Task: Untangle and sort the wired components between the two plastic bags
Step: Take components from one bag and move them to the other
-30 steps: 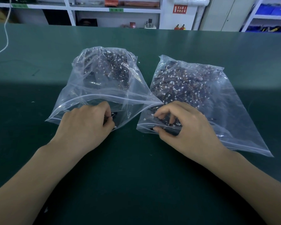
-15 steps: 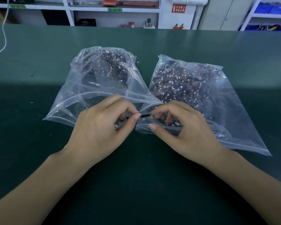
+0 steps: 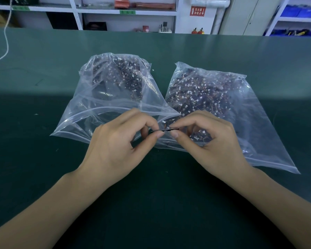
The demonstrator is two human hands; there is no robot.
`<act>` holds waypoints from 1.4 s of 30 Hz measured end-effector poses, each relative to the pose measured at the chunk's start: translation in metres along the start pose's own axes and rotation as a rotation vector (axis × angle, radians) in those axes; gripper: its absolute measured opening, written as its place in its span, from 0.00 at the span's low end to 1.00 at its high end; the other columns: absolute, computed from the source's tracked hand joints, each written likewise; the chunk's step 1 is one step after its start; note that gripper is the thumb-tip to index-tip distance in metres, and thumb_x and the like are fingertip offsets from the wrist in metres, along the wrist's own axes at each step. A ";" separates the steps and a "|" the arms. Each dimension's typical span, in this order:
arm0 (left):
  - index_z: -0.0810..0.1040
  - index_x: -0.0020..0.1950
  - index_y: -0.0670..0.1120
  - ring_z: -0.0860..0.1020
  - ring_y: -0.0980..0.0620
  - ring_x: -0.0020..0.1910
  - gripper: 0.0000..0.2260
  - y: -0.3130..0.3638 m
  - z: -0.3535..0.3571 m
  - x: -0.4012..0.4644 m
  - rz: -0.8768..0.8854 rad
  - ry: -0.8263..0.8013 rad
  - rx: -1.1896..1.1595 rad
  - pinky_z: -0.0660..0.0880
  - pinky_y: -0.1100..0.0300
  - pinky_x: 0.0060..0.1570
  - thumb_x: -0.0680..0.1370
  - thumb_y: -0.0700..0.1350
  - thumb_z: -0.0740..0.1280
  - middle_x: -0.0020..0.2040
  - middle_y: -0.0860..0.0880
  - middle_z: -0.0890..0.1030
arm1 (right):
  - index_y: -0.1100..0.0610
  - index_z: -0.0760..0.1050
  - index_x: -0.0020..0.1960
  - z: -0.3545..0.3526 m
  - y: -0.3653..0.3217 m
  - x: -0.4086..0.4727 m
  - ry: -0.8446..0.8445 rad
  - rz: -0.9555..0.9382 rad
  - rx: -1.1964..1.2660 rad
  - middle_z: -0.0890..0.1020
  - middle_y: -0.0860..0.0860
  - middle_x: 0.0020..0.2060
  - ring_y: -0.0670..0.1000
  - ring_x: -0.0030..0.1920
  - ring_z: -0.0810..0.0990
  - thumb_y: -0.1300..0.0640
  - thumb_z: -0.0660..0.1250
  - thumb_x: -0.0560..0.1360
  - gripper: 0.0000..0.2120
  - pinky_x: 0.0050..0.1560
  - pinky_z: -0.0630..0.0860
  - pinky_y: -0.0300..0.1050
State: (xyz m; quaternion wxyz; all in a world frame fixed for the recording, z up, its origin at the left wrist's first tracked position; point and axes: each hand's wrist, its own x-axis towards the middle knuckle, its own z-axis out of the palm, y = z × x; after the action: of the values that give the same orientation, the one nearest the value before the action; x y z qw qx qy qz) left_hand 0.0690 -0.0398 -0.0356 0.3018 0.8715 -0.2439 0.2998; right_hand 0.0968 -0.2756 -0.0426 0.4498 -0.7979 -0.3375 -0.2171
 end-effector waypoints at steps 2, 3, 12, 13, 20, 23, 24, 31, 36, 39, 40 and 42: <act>0.81 0.49 0.53 0.70 0.58 0.33 0.04 0.002 0.000 0.000 0.004 -0.006 -0.007 0.70 0.58 0.31 0.82 0.51 0.71 0.42 0.61 0.74 | 0.55 0.86 0.52 0.000 0.000 0.000 -0.001 0.003 0.008 0.85 0.44 0.44 0.52 0.44 0.82 0.58 0.77 0.79 0.03 0.47 0.78 0.46; 0.81 0.49 0.53 0.70 0.59 0.33 0.04 0.002 0.000 0.000 0.003 -0.007 -0.012 0.69 0.60 0.31 0.82 0.51 0.71 0.42 0.62 0.73 | 0.55 0.86 0.51 0.000 -0.001 0.001 -0.001 0.002 0.007 0.84 0.44 0.43 0.52 0.44 0.82 0.58 0.77 0.79 0.02 0.47 0.78 0.46; 0.81 0.47 0.52 0.71 0.57 0.33 0.05 0.006 0.001 0.000 -0.017 -0.011 -0.037 0.69 0.60 0.33 0.81 0.51 0.72 0.42 0.62 0.74 | 0.55 0.83 0.51 0.001 -0.003 0.001 -0.028 0.017 -0.008 0.83 0.44 0.44 0.51 0.45 0.81 0.56 0.73 0.80 0.02 0.49 0.75 0.42; 0.81 0.47 0.52 0.71 0.57 0.33 0.05 0.006 0.001 0.000 -0.015 -0.016 -0.037 0.69 0.60 0.33 0.81 0.51 0.72 0.42 0.62 0.74 | 0.55 0.83 0.51 0.001 -0.002 0.001 -0.043 0.019 -0.010 0.83 0.44 0.44 0.52 0.45 0.81 0.56 0.73 0.80 0.03 0.49 0.75 0.43; 0.81 0.47 0.52 0.71 0.57 0.33 0.05 0.008 0.001 -0.001 -0.018 -0.020 -0.032 0.70 0.59 0.32 0.81 0.51 0.71 0.43 0.62 0.74 | 0.54 0.81 0.52 0.002 -0.002 0.000 -0.081 0.019 -0.026 0.82 0.40 0.46 0.51 0.47 0.81 0.57 0.72 0.81 0.01 0.48 0.75 0.42; 0.81 0.47 0.51 0.71 0.58 0.33 0.05 0.008 0.002 -0.001 -0.012 -0.022 -0.026 0.70 0.58 0.31 0.82 0.50 0.71 0.43 0.62 0.74 | 0.54 0.80 0.52 0.001 -0.002 0.000 -0.098 0.007 -0.040 0.81 0.40 0.46 0.50 0.47 0.80 0.58 0.71 0.81 0.01 0.49 0.74 0.39; 0.80 0.47 0.52 0.71 0.58 0.33 0.05 0.008 0.002 -0.001 -0.018 -0.021 -0.030 0.70 0.58 0.32 0.82 0.51 0.71 0.42 0.62 0.74 | 0.54 0.80 0.52 0.001 -0.002 0.000 -0.093 0.008 -0.038 0.81 0.40 0.46 0.50 0.47 0.80 0.58 0.72 0.82 0.01 0.49 0.74 0.39; 0.79 0.47 0.53 0.72 0.56 0.33 0.05 0.009 0.002 0.000 -0.023 -0.020 -0.044 0.71 0.56 0.32 0.81 0.51 0.71 0.42 0.63 0.74 | 0.53 0.80 0.52 0.002 -0.002 0.001 -0.074 -0.002 -0.048 0.81 0.39 0.46 0.51 0.47 0.81 0.56 0.71 0.81 0.01 0.49 0.74 0.40; 0.79 0.47 0.53 0.72 0.57 0.33 0.05 0.009 0.002 0.000 0.000 -0.031 -0.038 0.71 0.56 0.30 0.81 0.49 0.72 0.42 0.65 0.72 | 0.53 0.80 0.51 0.001 -0.003 0.001 -0.087 0.007 -0.048 0.81 0.39 0.46 0.51 0.47 0.80 0.57 0.71 0.81 0.00 0.48 0.74 0.41; 0.79 0.47 0.53 0.72 0.56 0.33 0.04 0.009 0.002 -0.001 0.004 -0.037 -0.033 0.71 0.55 0.30 0.81 0.49 0.72 0.42 0.66 0.72 | 0.53 0.80 0.51 0.000 -0.004 0.001 -0.101 0.018 -0.039 0.82 0.40 0.46 0.51 0.47 0.80 0.56 0.71 0.81 0.01 0.48 0.75 0.41; 0.79 0.47 0.52 0.72 0.56 0.33 0.04 0.009 0.002 -0.001 0.010 -0.044 -0.026 0.71 0.55 0.30 0.81 0.49 0.72 0.42 0.65 0.72 | 0.53 0.80 0.51 0.000 -0.004 0.001 -0.109 0.020 -0.047 0.82 0.40 0.45 0.50 0.47 0.80 0.56 0.71 0.81 0.01 0.49 0.75 0.41; 0.79 0.47 0.53 0.73 0.55 0.33 0.04 0.009 0.002 -0.001 0.007 -0.050 -0.018 0.71 0.55 0.30 0.81 0.50 0.71 0.42 0.66 0.72 | 0.53 0.80 0.51 0.000 -0.004 0.001 -0.116 0.027 -0.054 0.82 0.40 0.46 0.50 0.47 0.80 0.56 0.71 0.81 0.01 0.49 0.75 0.40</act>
State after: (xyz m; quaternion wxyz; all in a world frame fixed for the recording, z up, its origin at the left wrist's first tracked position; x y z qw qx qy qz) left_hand 0.0642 -0.0470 -0.0341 0.3023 0.8752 -0.2572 0.2765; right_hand 0.0941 -0.2739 -0.0397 0.4106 -0.8255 -0.3464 -0.1733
